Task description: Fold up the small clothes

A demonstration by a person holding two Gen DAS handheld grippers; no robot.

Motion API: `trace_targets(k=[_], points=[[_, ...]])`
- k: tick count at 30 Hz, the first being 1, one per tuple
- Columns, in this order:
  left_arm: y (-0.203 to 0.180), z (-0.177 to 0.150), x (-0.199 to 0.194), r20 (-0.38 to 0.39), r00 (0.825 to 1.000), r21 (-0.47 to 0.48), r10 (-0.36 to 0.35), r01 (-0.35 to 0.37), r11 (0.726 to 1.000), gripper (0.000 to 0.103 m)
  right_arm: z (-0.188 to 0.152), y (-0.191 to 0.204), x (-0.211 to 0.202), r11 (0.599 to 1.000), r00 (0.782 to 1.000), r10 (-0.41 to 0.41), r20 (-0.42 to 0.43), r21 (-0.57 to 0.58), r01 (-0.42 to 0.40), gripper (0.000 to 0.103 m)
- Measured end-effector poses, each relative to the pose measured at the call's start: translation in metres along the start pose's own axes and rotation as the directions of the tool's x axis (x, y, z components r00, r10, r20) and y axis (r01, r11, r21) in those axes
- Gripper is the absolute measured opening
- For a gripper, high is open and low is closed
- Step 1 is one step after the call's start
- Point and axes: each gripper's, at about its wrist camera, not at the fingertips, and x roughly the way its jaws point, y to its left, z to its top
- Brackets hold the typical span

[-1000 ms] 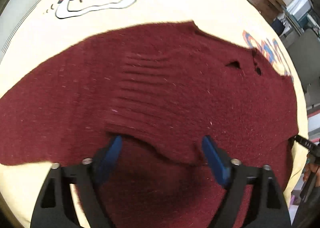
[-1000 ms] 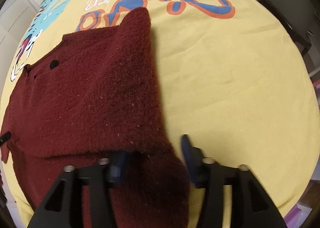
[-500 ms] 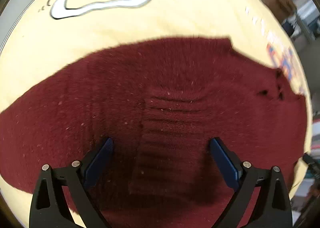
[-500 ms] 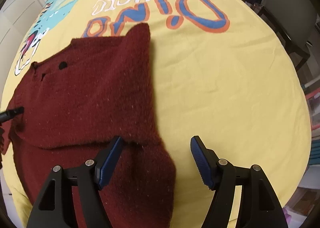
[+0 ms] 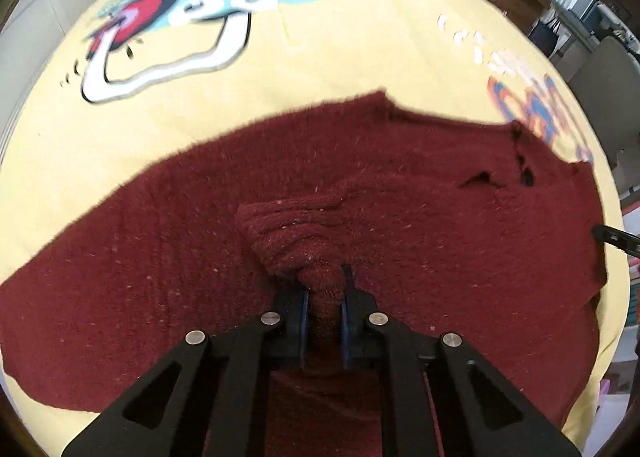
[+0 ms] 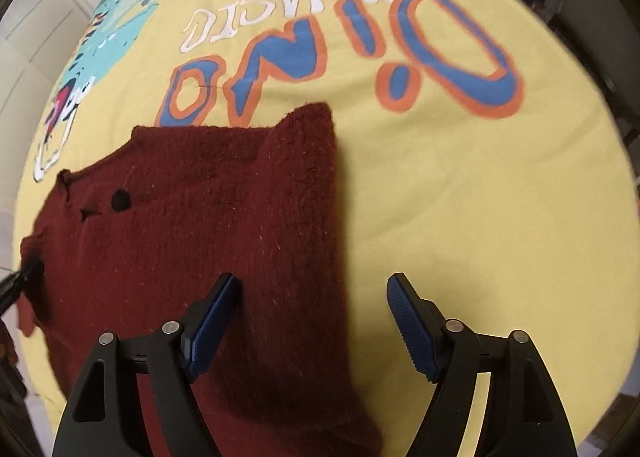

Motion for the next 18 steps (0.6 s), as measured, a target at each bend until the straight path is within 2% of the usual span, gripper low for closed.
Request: trace_targets(k=[1,4,6,7,9,12,15,17,18], points=[[-0.001,-0.003,-0.01,0.025,1.0,0.005,-0.001,0.001,1.0,0.01,0.001,-0.001,0.002,1.0,1.0,0.014,-0.006,0.008,-0.014,0.022],[0.008,-0.006,-0.037,0.073,0.997,0.014,-0.004,0.003,1.0,0.01,-0.002,-0.001,-0.008,1.0,0.999,-0.005,0.046,0.006,0.004,0.019],[0.009,-0.001,-0.048,0.096,0.995,0.014,-0.009,0.008,1.0,0.01,-0.007,-0.002,-0.023,1.0,0.994,-0.015,0.11,0.008,0.014,0.018],[-0.009,0.002,-0.041,0.117,0.993,0.02,-0.013,0.011,1.0,0.01,-0.011,-0.002,-0.032,1.0,0.989,-0.028,0.143,0.008,0.027,0.018],[-0.017,0.008,-0.044,0.142,0.99,0.036,-0.01,0.005,0.999,0.01,-0.016,-0.002,-0.041,1.0,0.984,-0.031,0.178,0.009,0.03,0.018],[-0.021,0.006,-0.042,0.15,0.989,0.051,0.003,-0.011,0.999,0.01,-0.018,0.002,-0.031,0.998,0.987,-0.053,0.151,-0.006,0.055,0.018],[-0.015,-0.001,-0.022,0.109,0.994,0.039,0.027,-0.032,0.999,0.01,-0.016,0.004,-0.009,0.997,0.991,-0.082,0.109,0.001,0.082,0.02],[-0.006,-0.008,-0.004,0.055,0.998,0.013,0.044,-0.045,0.999,0.01,-0.016,0.001,-0.002,0.996,0.991,-0.086,0.098,0.006,0.086,0.026],[-0.002,-0.011,0.002,0.033,0.999,0.002,0.038,-0.038,0.999,0.01,-0.016,0.002,-0.001,0.995,0.991,-0.096,0.098,0.003,0.096,0.033]])
